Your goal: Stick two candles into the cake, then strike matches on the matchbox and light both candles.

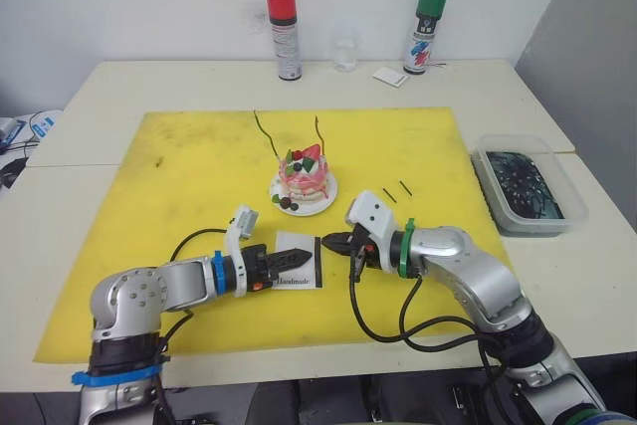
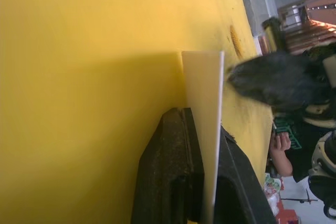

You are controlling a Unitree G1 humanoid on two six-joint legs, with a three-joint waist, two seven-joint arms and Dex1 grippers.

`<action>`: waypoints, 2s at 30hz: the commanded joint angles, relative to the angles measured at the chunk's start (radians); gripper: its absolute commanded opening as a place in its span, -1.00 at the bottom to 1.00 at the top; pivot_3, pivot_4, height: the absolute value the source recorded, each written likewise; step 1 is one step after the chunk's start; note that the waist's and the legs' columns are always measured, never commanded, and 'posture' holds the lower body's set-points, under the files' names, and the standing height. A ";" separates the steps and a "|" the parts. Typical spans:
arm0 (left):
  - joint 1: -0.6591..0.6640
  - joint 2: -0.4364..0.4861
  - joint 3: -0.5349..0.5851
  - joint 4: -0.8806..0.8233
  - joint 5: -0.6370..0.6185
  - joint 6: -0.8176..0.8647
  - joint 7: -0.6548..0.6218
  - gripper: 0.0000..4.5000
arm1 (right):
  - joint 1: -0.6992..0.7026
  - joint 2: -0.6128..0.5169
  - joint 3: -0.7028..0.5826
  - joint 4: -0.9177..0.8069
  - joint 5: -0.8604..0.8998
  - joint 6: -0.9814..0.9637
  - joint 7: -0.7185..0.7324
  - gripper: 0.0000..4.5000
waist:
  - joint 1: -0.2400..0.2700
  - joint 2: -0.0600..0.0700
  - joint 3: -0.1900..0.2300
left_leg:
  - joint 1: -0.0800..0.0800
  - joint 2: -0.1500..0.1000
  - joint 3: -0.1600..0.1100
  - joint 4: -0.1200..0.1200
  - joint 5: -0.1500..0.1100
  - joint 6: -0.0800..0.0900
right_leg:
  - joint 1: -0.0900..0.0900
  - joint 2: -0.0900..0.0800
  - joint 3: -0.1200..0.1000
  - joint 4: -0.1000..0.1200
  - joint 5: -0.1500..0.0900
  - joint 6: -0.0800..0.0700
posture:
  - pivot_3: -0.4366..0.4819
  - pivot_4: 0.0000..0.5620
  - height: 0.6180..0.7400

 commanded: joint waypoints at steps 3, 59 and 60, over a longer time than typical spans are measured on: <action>0.032 0.075 0.053 -0.120 -0.073 -0.050 -0.099 -0.98 | 0.054 -0.036 -0.159 -0.136 0.041 -0.067 -0.040 -1.00 | 0.004 0.000 0.000 | -0.002 0.000 0.000 -0.005 0.000 0.000 | 0.000 0.000 -0.001 -0.005 0.000 -0.001 | -0.05 -0.47 1.00; 0.059 0.127 -0.010 -0.227 -0.082 -0.182 -0.074 -1.00 | 0.073 0.164 -0.254 0.293 -0.138 -0.286 -0.419 -0.98 | 0.013 -0.001 0.000 | -0.006 -0.001 0.001 -0.007 0.000 -0.003 | 0.001 -0.001 -0.004 -0.012 0.003 -0.004 | -0.05 -0.47 1.00; 0.060 0.126 -0.009 -0.228 -0.084 -0.182 -0.073 -1.00 | 0.077 0.165 -0.254 0.275 -0.130 -0.291 -0.411 -0.98 | 0.013 -0.001 0.000 | -0.006 -0.001 0.001 -0.007 0.000 -0.003 | 0.001 -0.001 -0.004 -0.012 0.003 -0.004 | -0.05 -0.47 1.00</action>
